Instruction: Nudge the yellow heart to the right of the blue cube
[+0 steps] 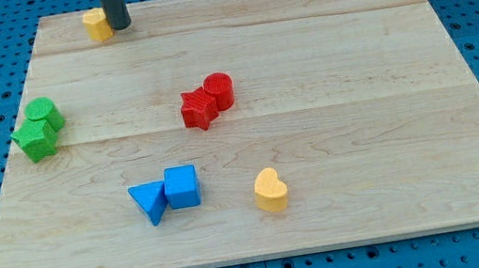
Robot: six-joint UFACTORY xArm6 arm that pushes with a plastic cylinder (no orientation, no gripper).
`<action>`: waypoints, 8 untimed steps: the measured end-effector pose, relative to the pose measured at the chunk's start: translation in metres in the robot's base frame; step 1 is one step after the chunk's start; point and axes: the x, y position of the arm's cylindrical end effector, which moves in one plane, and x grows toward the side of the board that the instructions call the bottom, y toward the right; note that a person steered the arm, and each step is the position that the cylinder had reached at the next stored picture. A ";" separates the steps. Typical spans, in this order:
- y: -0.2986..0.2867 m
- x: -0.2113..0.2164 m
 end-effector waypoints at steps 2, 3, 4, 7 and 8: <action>0.199 0.076; 0.283 0.170; 0.302 0.296; 0.206 0.323; 0.232 0.325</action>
